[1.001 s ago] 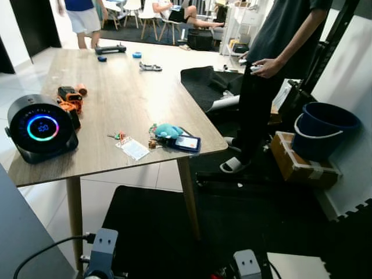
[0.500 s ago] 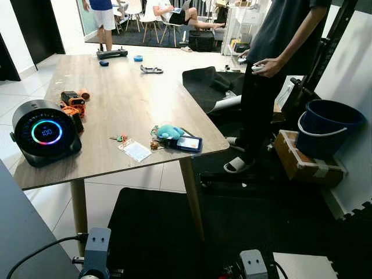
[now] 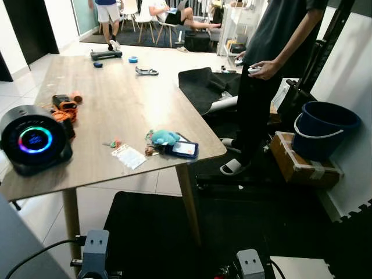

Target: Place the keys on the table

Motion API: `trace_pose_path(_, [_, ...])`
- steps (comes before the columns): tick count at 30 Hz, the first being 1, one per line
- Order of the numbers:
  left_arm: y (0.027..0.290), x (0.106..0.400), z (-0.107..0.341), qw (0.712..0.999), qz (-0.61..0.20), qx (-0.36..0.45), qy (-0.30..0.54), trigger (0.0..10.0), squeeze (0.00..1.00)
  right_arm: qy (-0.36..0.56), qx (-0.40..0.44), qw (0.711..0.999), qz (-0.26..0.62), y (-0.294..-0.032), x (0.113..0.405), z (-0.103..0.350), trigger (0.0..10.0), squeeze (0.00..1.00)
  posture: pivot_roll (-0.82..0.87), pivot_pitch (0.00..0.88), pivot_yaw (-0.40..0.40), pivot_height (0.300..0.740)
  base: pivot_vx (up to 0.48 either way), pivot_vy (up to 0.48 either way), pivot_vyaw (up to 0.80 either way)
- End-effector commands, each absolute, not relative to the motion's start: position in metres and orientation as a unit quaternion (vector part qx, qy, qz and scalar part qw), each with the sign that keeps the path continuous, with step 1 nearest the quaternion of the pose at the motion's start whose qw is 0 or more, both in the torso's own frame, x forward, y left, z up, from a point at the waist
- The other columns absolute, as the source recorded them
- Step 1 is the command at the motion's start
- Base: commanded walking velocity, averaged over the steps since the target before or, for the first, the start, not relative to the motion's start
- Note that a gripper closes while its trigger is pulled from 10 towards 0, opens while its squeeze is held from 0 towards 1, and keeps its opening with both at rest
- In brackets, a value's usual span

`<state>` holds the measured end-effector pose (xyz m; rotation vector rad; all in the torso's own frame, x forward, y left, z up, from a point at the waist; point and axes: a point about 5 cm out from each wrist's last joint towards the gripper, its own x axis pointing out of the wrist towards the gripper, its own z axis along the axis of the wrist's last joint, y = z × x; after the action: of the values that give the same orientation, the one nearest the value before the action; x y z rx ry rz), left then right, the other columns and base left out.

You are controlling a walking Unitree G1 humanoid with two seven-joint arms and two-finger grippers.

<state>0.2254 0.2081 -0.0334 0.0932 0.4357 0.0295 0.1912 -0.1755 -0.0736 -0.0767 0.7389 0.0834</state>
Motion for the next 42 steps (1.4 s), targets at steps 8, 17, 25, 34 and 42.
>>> trace_pose_path(8, [0.211,0.219,-0.038,0.973,0.031,0.038,0.226,10.0,0.00,0.358,-0.039,0.932,0.045,-0.175,0.195,-0.072,10.0,0.00,0.12,0.046,-0.046,0.740,0.167,0.000,0.00])
trace_pose_path(17, [0.212,0.216,-0.039,0.971,0.032,0.039,0.232,10.0,0.00,0.355,-0.038,0.932,0.052,-0.172,0.198,-0.070,10.0,0.00,0.12,0.042,-0.051,0.740,0.000,0.000,0.00])
trace_pose_path(25, [0.213,0.215,-0.040,0.972,0.028,0.043,0.231,10.0,0.00,0.365,-0.044,0.929,0.045,-0.180,0.195,-0.072,10.0,0.00,0.11,0.037,-0.053,0.740,0.000,0.000,0.00])
trace_pose_path(34, [0.211,0.210,-0.041,0.971,-0.010,0.066,0.230,10.0,0.00,0.356,-0.086,0.927,-0.084,-0.238,0.182,-0.067,10.0,0.00,0.11,0.035,-0.053,0.740,0.000,0.000,0.00])
trace_pose_path(42, [0.210,0.208,-0.042,0.971,-0.007,0.058,0.230,10.0,0.00,0.354,-0.071,0.913,-0.189,-0.275,0.168,-0.061,10.0,0.00,0.11,0.041,-0.055,0.740,0.000,0.000,0.00])
